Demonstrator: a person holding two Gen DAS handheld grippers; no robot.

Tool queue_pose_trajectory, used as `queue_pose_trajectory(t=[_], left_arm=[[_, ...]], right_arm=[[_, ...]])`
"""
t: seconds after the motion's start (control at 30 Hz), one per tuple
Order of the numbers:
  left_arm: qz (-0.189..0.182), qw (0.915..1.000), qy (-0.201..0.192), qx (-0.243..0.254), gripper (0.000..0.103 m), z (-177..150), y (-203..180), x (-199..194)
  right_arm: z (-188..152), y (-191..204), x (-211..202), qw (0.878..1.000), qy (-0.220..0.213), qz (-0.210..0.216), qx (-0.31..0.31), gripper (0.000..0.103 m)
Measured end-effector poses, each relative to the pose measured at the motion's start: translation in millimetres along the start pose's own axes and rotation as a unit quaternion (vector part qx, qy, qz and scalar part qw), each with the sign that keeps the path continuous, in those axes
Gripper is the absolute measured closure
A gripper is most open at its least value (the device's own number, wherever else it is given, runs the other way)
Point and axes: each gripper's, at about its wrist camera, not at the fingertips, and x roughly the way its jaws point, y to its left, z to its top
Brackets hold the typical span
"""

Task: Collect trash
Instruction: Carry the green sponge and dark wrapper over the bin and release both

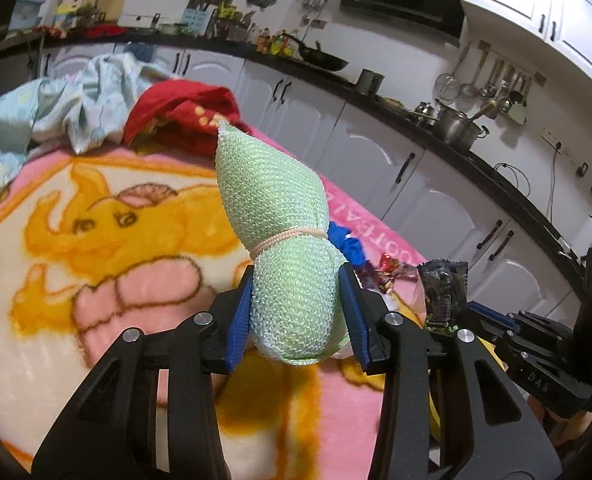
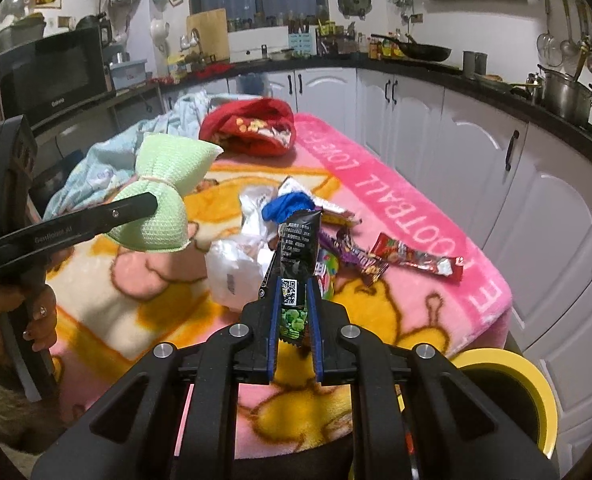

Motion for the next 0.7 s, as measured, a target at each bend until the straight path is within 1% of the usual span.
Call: queue_pose_trajectory(t=[0.23, 0.7], left_arm=[[-0.015, 0.9996, -0.013, 0.021, 0.07, 9, -22, -7], [-0.053, 0.9964, -0.015, 0.064, 0.07, 7, -73, -7]], right_arm=[[4, -10, -25, 1.0, -0.022, -0.007, 0.014, 0.091], [-7, -43, -70, 0.997, -0.053, -0.037, 0.046, 0.09]])
